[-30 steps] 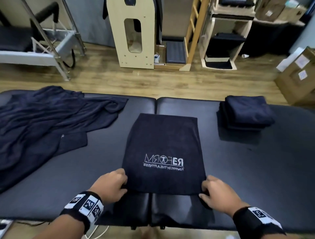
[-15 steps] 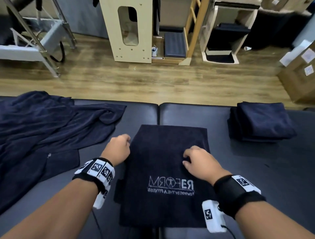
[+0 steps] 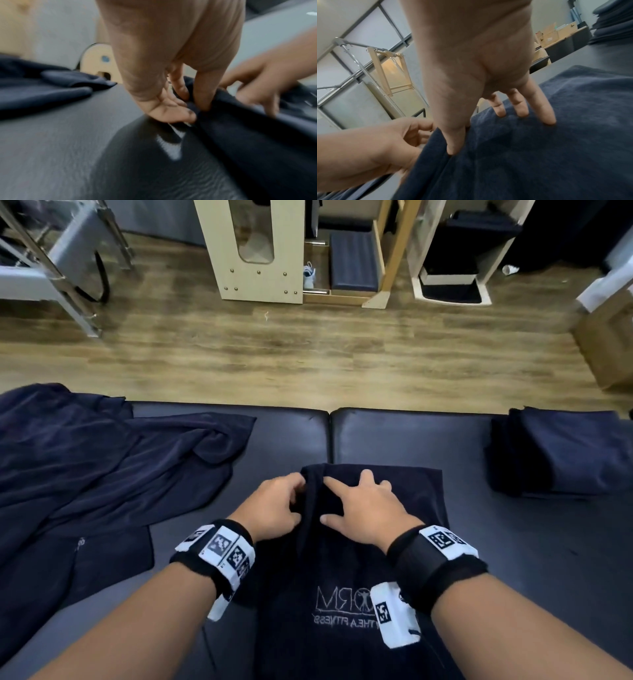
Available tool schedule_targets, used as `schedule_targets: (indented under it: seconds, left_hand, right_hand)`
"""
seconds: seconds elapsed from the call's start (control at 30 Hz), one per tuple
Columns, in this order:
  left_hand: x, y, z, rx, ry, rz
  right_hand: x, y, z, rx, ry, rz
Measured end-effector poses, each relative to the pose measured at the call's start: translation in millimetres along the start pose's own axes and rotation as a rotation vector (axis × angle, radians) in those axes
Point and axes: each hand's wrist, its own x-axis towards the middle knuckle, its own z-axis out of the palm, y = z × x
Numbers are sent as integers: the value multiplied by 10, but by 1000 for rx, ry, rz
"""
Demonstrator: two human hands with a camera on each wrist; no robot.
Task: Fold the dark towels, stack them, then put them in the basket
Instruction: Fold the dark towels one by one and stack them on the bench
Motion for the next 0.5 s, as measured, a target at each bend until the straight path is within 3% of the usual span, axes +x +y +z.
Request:
schedule_targets:
  seconds: [0.07,0.17,0.33,0.5]
  left_hand:
    - [1,19,31,110,40,88]
    - [12,26,44,12,69,127]
    - [-53,42,32,-226,28,35]
    - [-39,49,42,-192,77,83]
  right_hand:
    - [20,-45,-20,-11,-5,12]
    - [45,-94,-39,-13,-16,40]
    - [38,-165,-106,10,13,55]
    - [20,-309,-108,99,-12,74]
